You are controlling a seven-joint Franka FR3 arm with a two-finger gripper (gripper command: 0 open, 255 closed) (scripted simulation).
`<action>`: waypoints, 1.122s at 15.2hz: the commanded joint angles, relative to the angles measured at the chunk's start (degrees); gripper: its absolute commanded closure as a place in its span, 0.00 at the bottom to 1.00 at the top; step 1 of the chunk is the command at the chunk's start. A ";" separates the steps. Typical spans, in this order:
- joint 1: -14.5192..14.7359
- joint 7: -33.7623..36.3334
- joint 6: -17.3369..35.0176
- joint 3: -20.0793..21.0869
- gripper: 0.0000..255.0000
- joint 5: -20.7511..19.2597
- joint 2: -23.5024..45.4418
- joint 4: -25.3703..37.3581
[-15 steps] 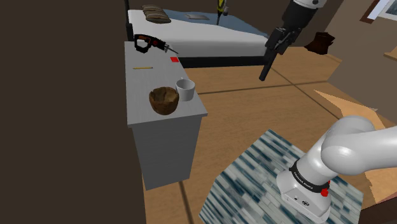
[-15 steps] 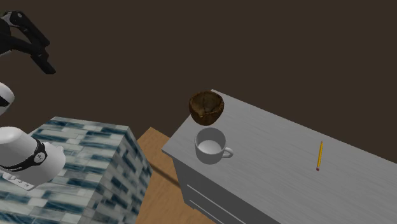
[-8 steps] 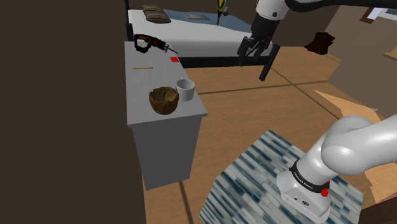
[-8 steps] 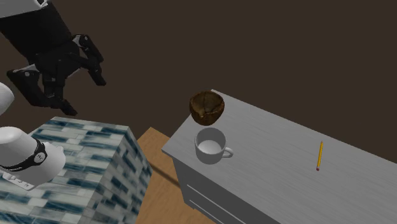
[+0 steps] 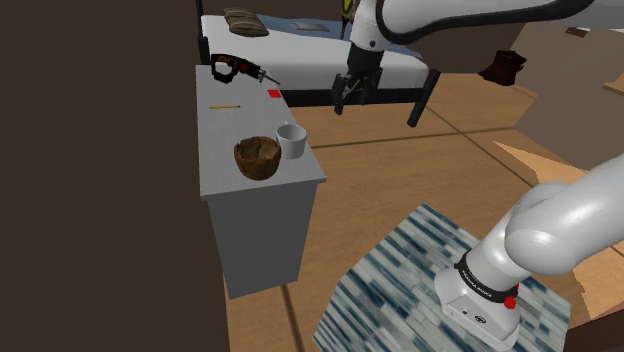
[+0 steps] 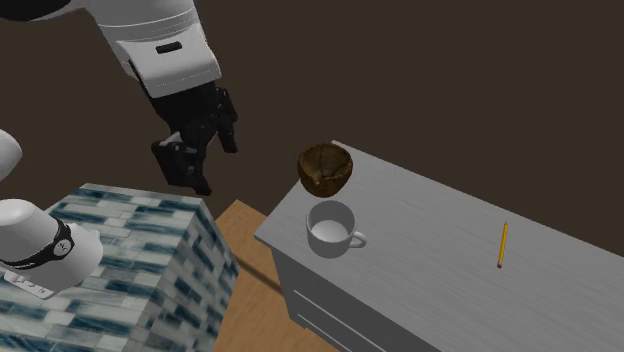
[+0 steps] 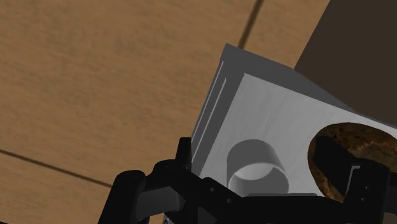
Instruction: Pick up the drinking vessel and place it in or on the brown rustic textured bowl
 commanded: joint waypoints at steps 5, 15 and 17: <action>0.48 3.34 4.01 1.91 0.00 -1.85 13.07 7.37; 3.26 8.10 4.93 2.87 0.00 -6.26 36.25 26.52; 4.13 8.70 4.23 2.74 0.00 -7.01 41.17 31.56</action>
